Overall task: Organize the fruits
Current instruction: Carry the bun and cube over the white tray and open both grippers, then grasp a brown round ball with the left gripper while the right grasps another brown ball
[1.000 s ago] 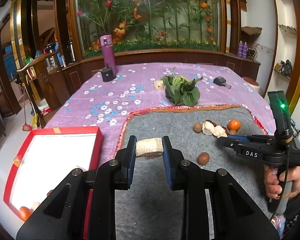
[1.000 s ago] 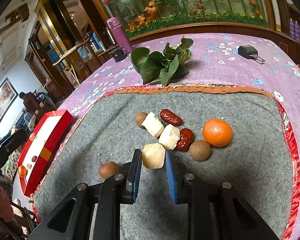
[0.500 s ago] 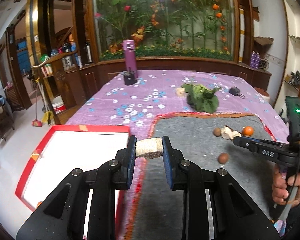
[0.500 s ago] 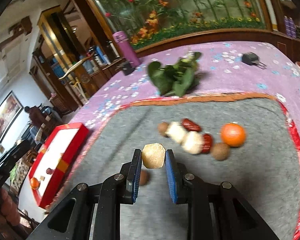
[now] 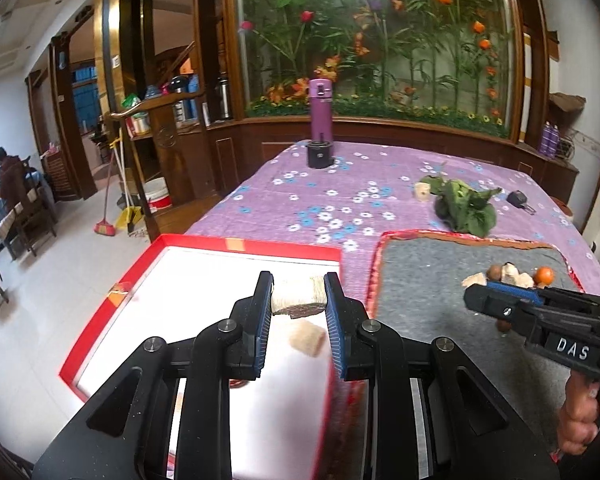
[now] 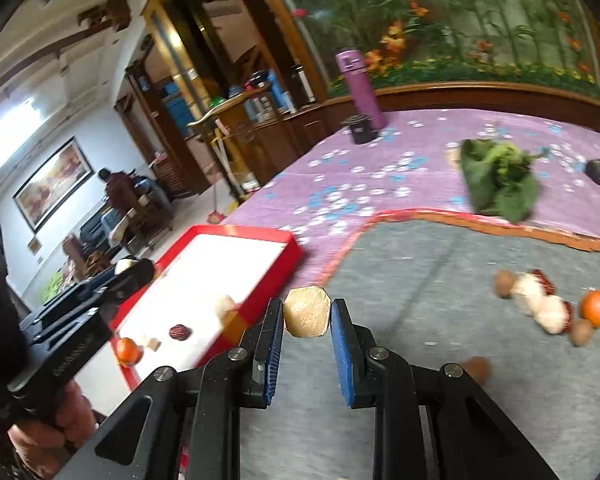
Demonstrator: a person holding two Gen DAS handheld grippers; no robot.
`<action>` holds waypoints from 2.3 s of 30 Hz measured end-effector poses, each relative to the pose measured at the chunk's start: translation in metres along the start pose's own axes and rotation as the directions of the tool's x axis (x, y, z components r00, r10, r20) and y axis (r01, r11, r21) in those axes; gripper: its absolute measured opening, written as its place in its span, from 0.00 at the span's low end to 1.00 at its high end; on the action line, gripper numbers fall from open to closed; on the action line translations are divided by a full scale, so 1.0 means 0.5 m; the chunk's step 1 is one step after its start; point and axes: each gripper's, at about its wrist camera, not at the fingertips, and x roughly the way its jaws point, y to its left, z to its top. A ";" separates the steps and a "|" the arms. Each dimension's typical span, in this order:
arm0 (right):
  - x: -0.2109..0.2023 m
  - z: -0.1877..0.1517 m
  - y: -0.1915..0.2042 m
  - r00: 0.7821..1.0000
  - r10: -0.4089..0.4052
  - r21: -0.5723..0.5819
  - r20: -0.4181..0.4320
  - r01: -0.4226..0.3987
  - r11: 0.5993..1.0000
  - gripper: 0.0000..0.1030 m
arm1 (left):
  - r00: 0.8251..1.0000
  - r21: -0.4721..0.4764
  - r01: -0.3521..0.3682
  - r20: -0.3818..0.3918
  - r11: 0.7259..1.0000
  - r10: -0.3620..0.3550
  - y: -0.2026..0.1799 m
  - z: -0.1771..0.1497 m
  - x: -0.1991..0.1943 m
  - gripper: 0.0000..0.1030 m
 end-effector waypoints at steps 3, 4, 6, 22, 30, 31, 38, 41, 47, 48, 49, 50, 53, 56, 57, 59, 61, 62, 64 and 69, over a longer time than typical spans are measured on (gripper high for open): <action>0.027 0.005 0.045 1.000 0.017 -0.029 -0.016 -0.017 0.999 0.22 | 1.000 -0.016 -0.018 -0.002 1.000 0.018 0.024 -0.005 0.002 0.24; 0.036 0.007 0.060 0.999 0.023 -0.040 -0.022 -0.024 0.999 0.22 | 1.000 -0.020 -0.025 -0.001 0.999 0.025 0.032 -0.007 0.001 0.24; 0.055 0.011 0.091 0.999 0.032 -0.064 -0.034 -0.034 0.997 0.22 | 0.999 -0.029 -0.034 -0.001 0.999 0.034 0.046 -0.010 0.000 0.24; 0.163 0.019 0.209 0.992 0.064 -0.148 -0.110 -0.080 0.986 0.22 | 0.996 -0.088 -0.091 -0.022 0.992 0.089 0.142 -0.032 0.019 0.24; 0.221 -0.009 0.222 0.985 0.024 -0.171 -0.172 -0.054 0.984 0.22 | 0.987 -0.067 -0.146 -0.079 0.987 0.141 0.163 -0.055 0.053 0.24; 0.225 -0.011 0.220 0.984 0.017 -0.170 -0.179 -0.048 0.984 0.22 | 0.985 -0.065 -0.151 -0.094 0.986 0.145 0.164 -0.060 0.058 0.24; 0.246 -0.018 0.191 0.973 0.002 -0.126 -0.231 -0.032 0.992 0.26 | 0.975 -0.060 -0.164 -0.159 0.985 0.153 0.170 -0.079 0.082 0.26; 0.230 -0.015 0.178 0.976 0.033 -0.099 -0.215 -0.056 0.994 0.34 | 0.973 -0.061 -0.177 -0.160 0.982 0.165 0.171 -0.076 0.081 0.35; 0.191 -0.009 0.132 0.985 0.069 -0.013 -0.160 -0.072 0.997 0.38 | 0.974 -0.043 -0.178 -0.149 0.983 0.170 0.153 -0.070 0.069 0.39; 0.185 -0.009 0.121 0.986 0.065 0.000 -0.153 -0.066 0.998 0.38 | 0.975 -0.037 -0.171 -0.147 0.985 0.164 0.146 -0.069 0.068 0.39; 0.178 -0.009 0.109 0.987 0.059 0.015 -0.146 -0.057 0.998 0.38 | 0.977 -0.029 -0.160 -0.145 0.987 0.154 0.136 -0.068 0.065 0.39; 0.170 -0.010 0.094 0.989 0.051 0.032 -0.141 -0.047 0.998 0.38 | 0.980 -0.015 -0.140 -0.143 0.990 0.136 0.119 -0.067 0.062 0.40; 0.139 -0.012 0.044 0.992 0.030 0.079 -0.119 -0.021 0.997 0.38 | 0.987 0.026 -0.073 -0.143 0.997 0.076 0.067 -0.065 0.055 0.41; 0.095 -0.014 -0.014 0.996 -0.006 0.130 -0.087 0.017 0.991 0.38 | 0.990 0.073 -0.012 -0.140 0.997 0.022 0.009 -0.062 0.047 0.41; 0.075 -0.016 -0.039 0.997 -0.022 0.148 -0.074 0.033 0.988 0.38 | 0.990 0.089 0.009 -0.142 0.996 0.004 -0.009 -0.062 0.046 0.41; 0.037 -0.020 -0.085 0.997 -0.061 0.176 -0.054 0.069 0.982 0.38 | 0.988 0.124 0.052 -0.149 0.991 -0.033 -0.046 -0.064 0.044 0.41; -0.004 -0.030 -0.134 0.995 -0.096 0.214 -0.042 0.102 0.972 0.38 | 0.985 0.152 0.090 -0.162 0.984 -0.065 -0.080 -0.068 0.042 0.41; -0.022 -0.034 -0.156 0.993 -0.111 0.231 -0.035 0.116 0.966 0.38 | 0.982 0.162 0.110 -0.171 0.981 -0.082 -0.095 -0.070 0.042 0.41; -0.060 -0.043 -0.202 0.988 -0.153 0.267 -0.027 0.155 0.951 0.38 | 0.976 0.176 0.143 -0.189 0.974 -0.109 -0.123 -0.072 0.042 0.41; -0.128 -0.060 -0.305 0.958 -0.277 0.306 -0.072 0.286 0.908 0.39 | 0.959 0.232 0.227 -0.221 0.946 -0.176 -0.201 -0.071 0.046 0.41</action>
